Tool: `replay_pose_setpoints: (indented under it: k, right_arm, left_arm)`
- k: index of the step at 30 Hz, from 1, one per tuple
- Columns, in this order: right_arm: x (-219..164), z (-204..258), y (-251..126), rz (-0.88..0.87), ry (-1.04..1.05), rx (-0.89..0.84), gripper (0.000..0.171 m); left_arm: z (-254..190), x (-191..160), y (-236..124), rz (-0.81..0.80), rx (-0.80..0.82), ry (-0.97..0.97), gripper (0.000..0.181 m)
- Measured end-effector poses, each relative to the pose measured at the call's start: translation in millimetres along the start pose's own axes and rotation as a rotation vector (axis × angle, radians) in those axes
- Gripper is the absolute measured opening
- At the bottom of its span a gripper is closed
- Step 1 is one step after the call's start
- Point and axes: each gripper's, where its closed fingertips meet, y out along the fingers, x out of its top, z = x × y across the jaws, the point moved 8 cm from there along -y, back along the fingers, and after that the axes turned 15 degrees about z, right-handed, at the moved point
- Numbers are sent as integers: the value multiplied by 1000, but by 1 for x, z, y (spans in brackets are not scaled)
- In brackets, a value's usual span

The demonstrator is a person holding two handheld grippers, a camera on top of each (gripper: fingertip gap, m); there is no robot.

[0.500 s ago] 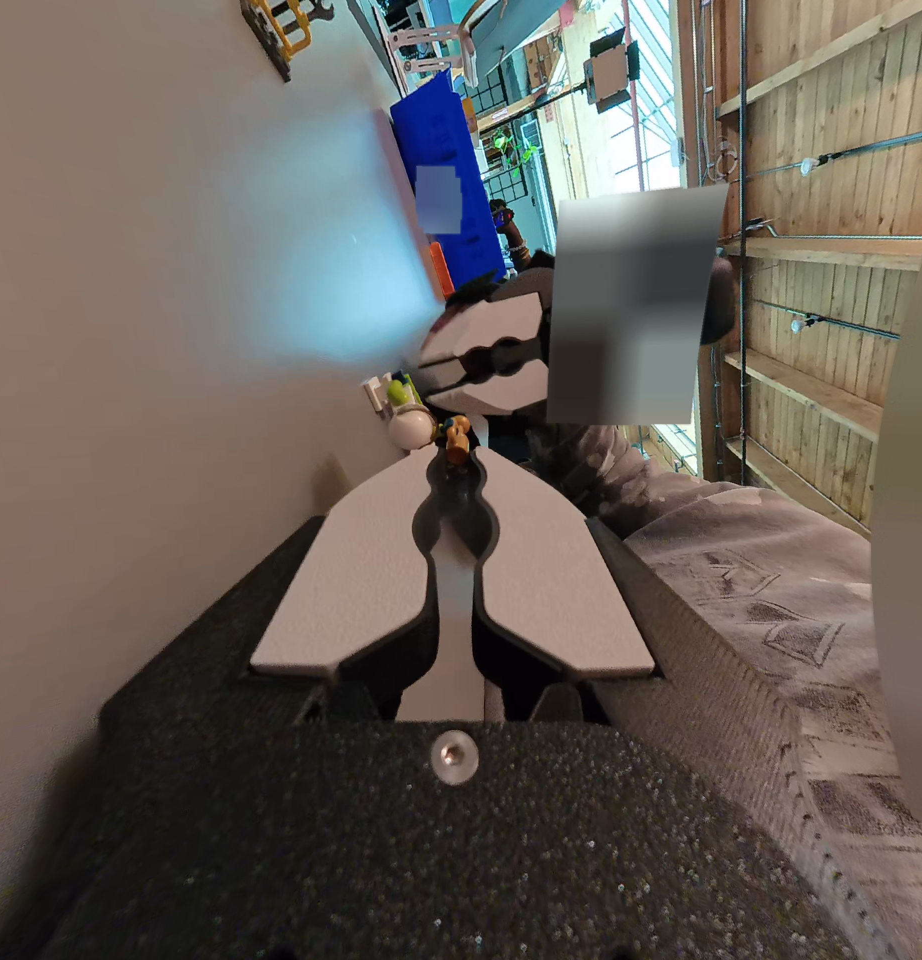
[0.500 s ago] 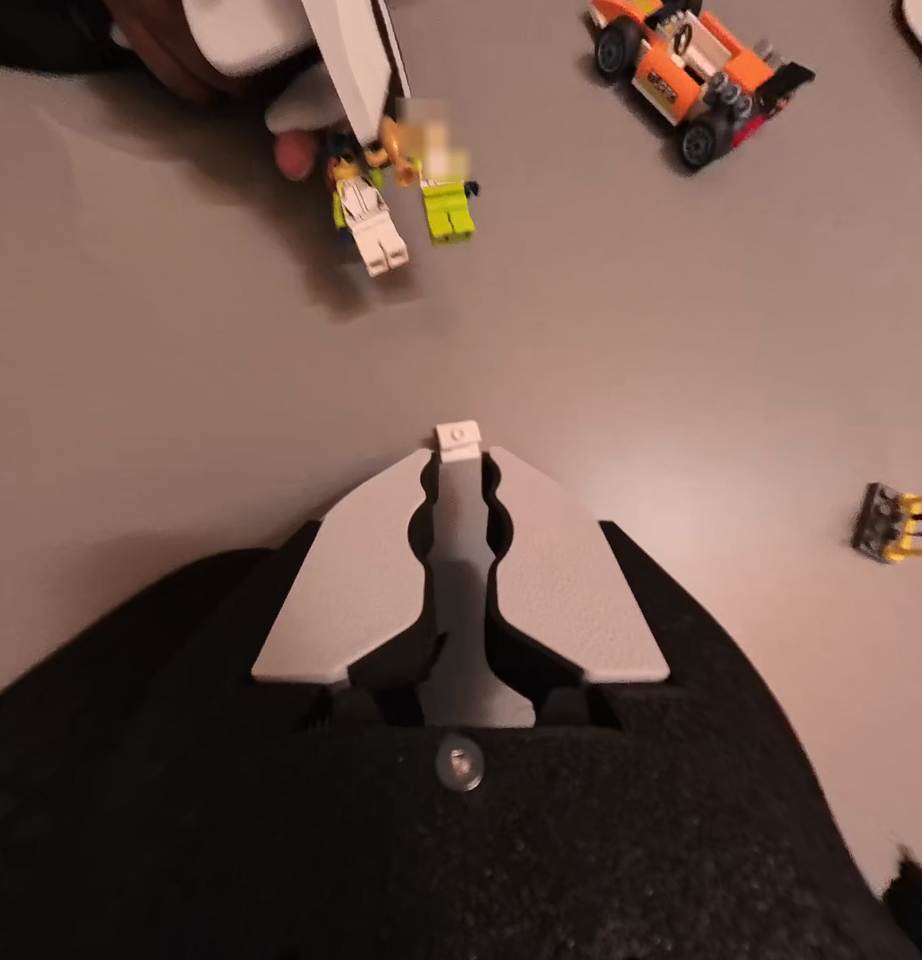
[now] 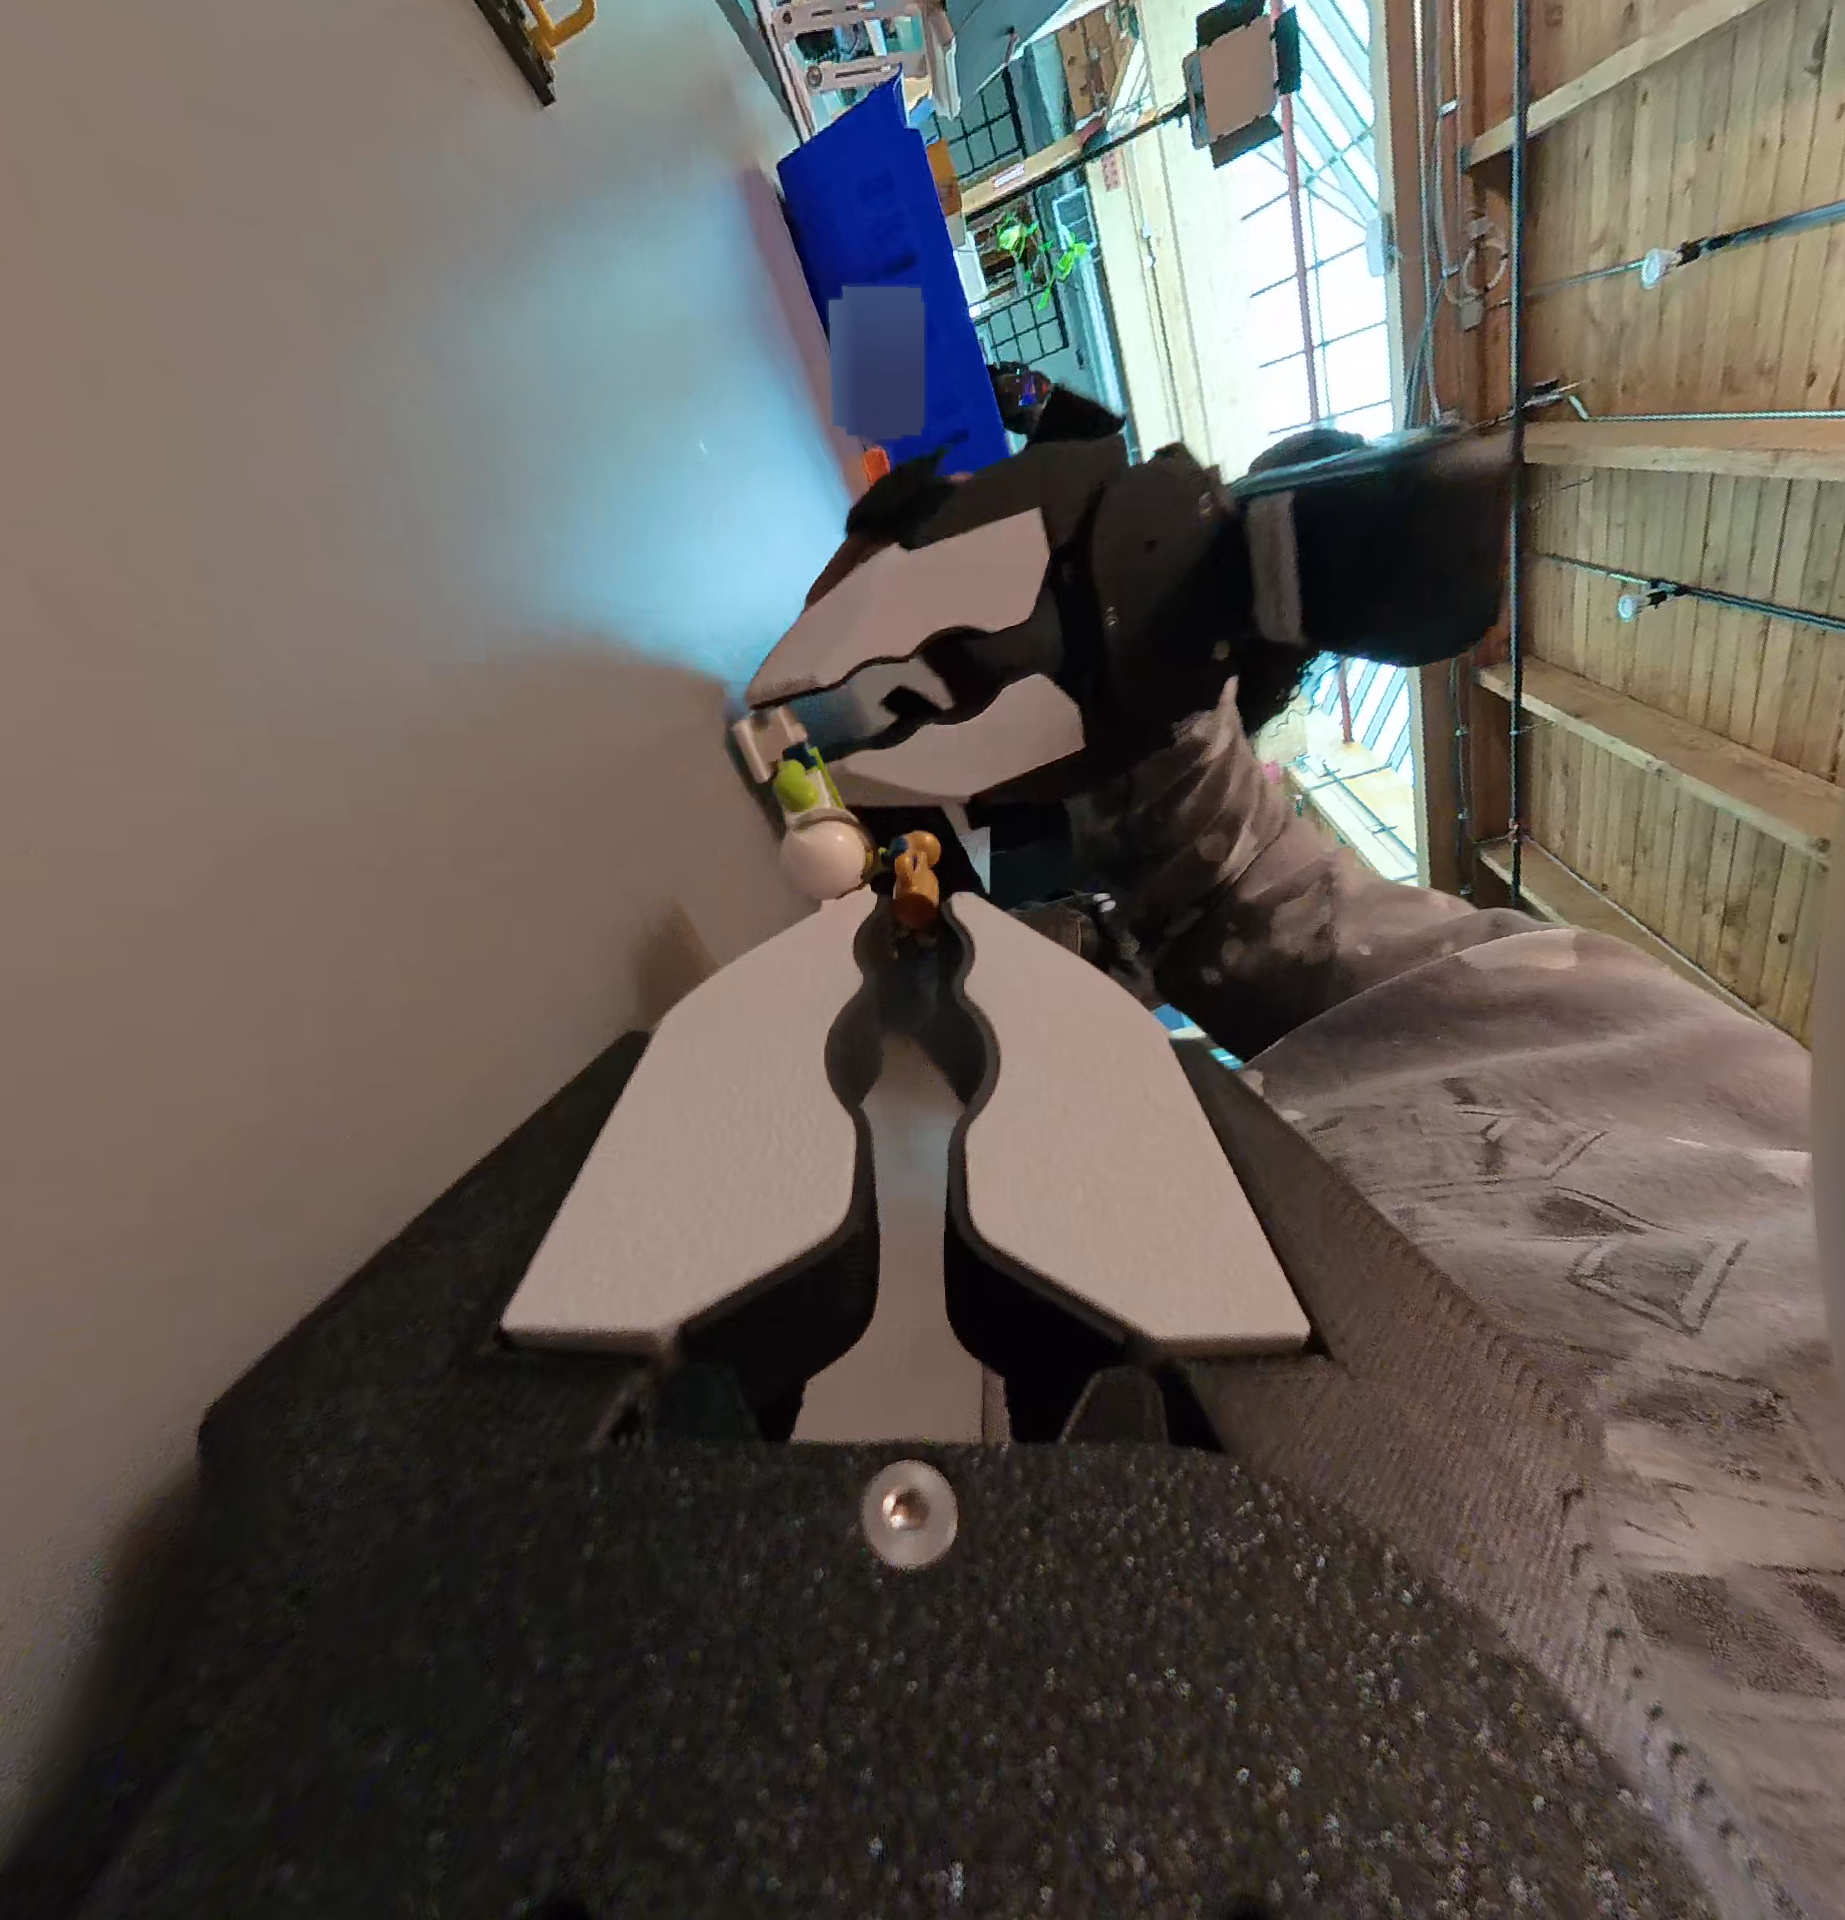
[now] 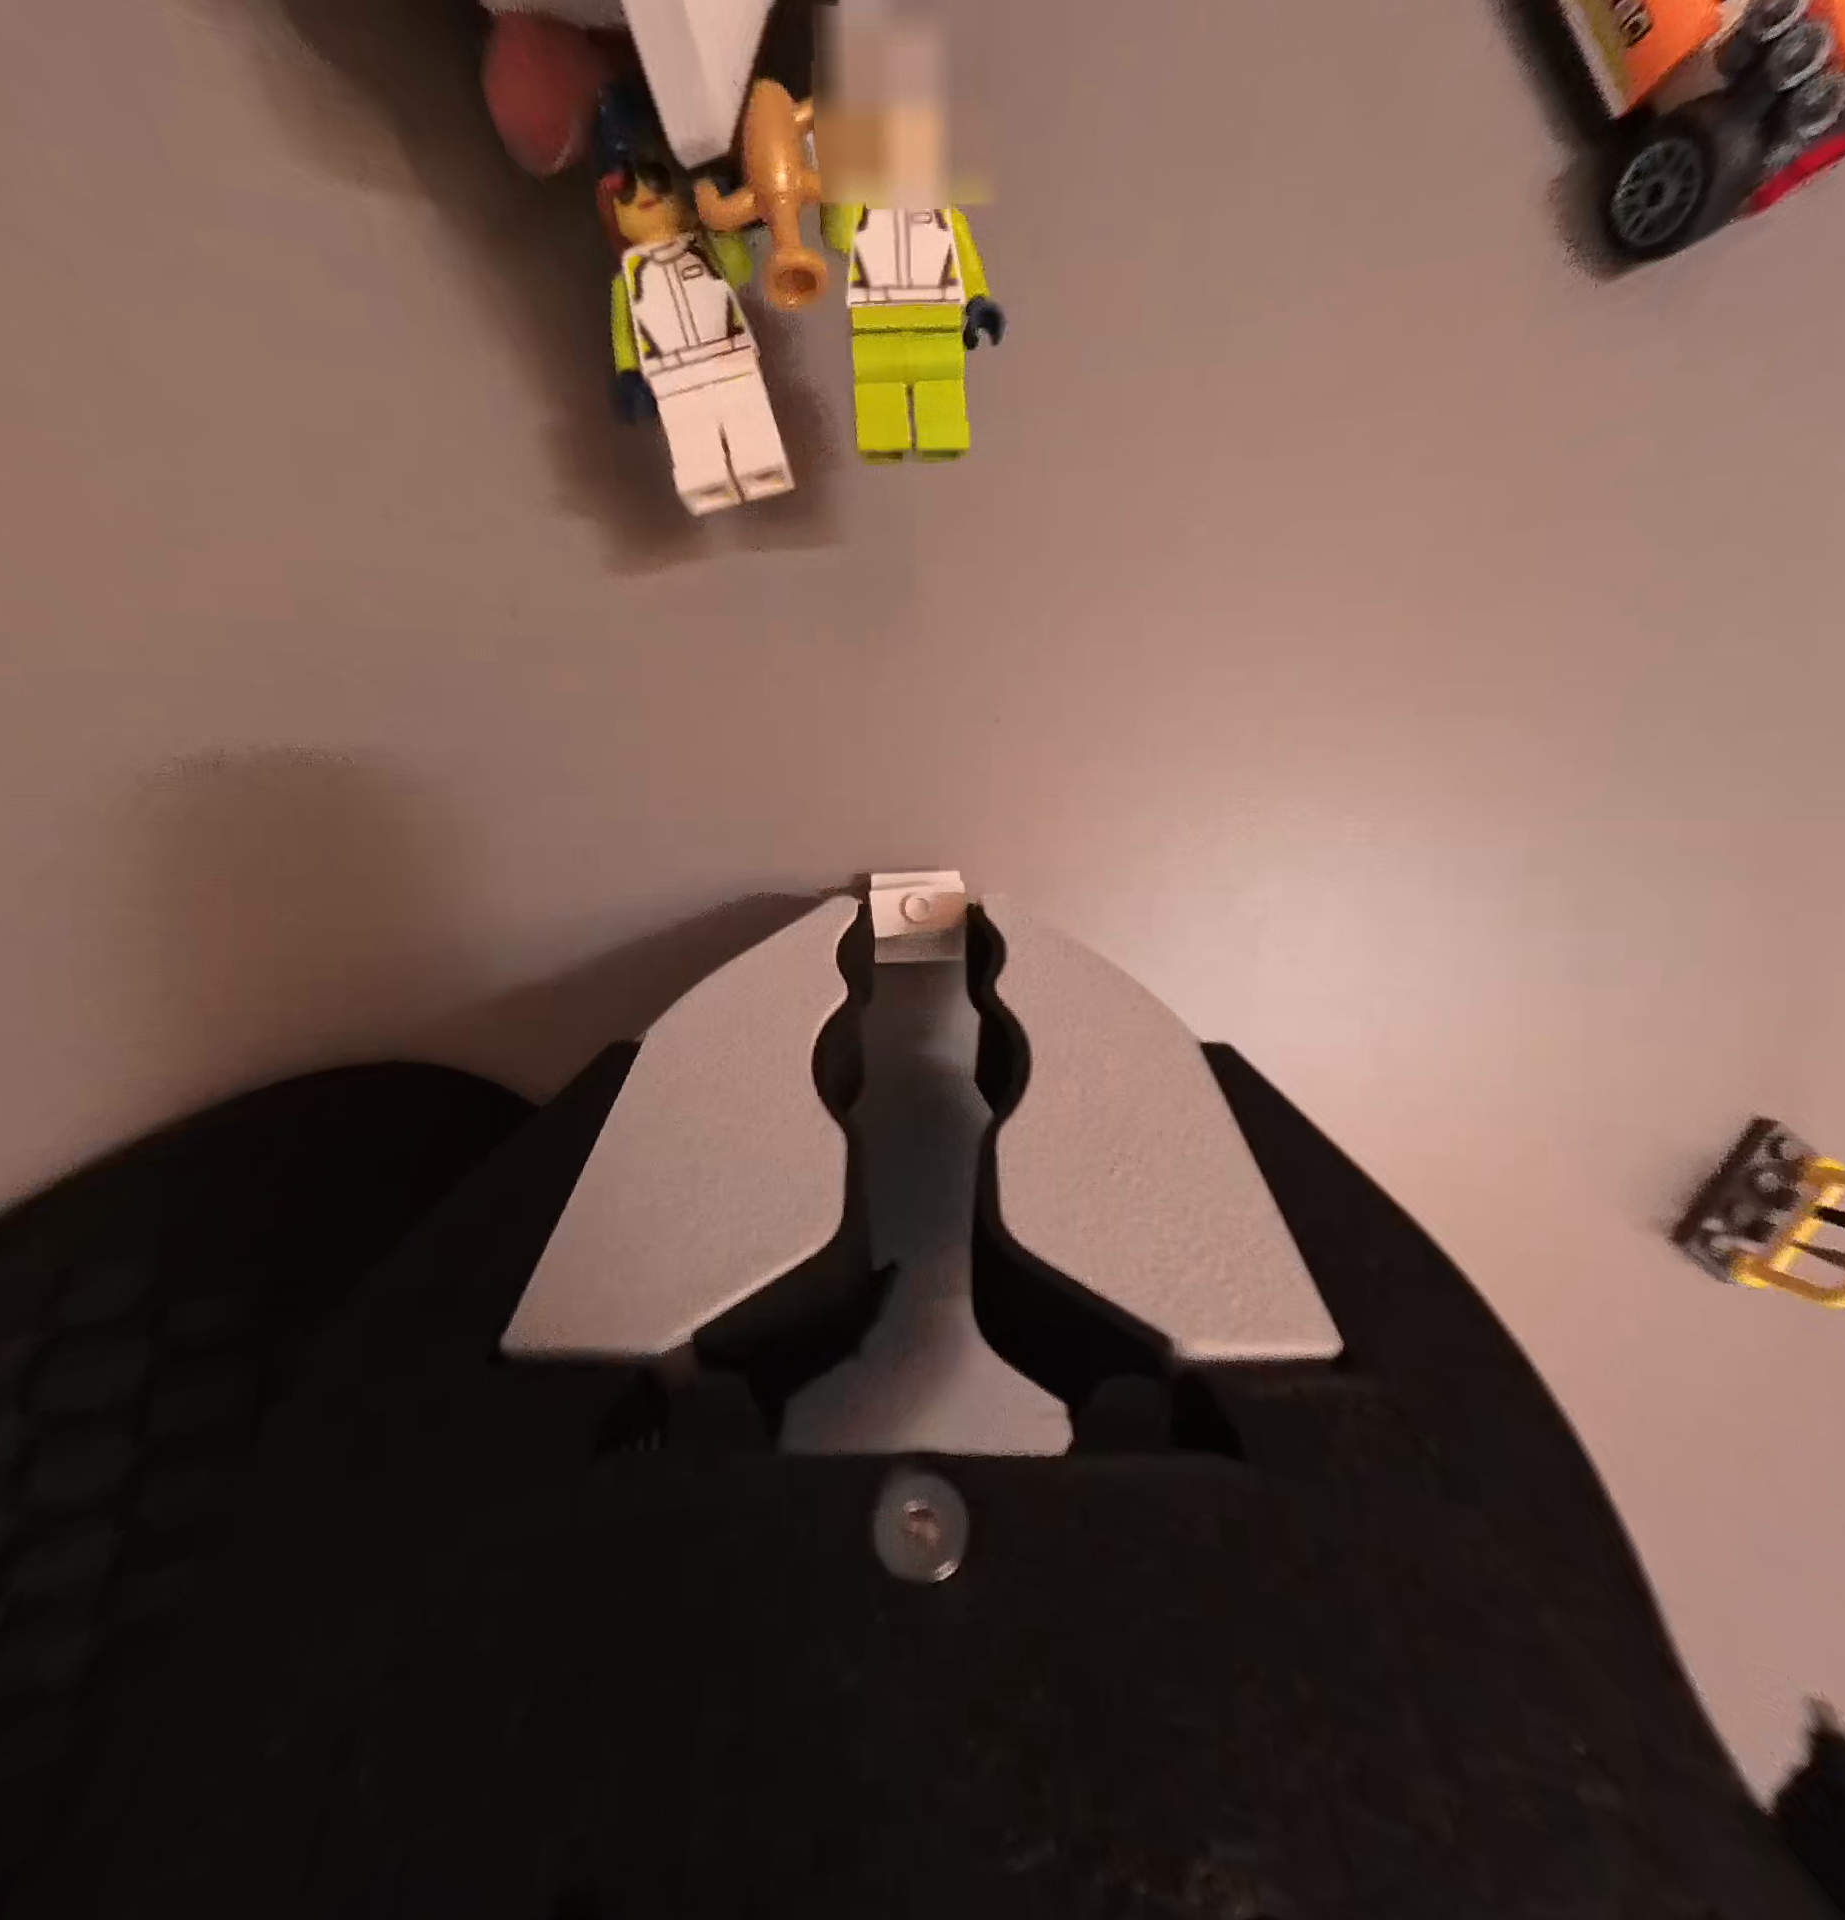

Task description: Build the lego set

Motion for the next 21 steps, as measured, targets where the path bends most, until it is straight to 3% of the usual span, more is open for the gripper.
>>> replay_pose_setpoints:
  k: [5,11,15,21]
  right_arm:
    - [10,-5,-11,285,-107,15,17]
    - [26,-6,-2,499,-208,49,17]
    - [36,-5,1,478,-225,65,21]
    - [24,-9,-13,207,-178,112,34]
  left_arm:
    - [1,0,4,31,25,0,7]
    - [1,0,7,40,47,7,7]
    - [1,0,5,28,35,9,7]
    - [0,0,3,22,10,2,7]
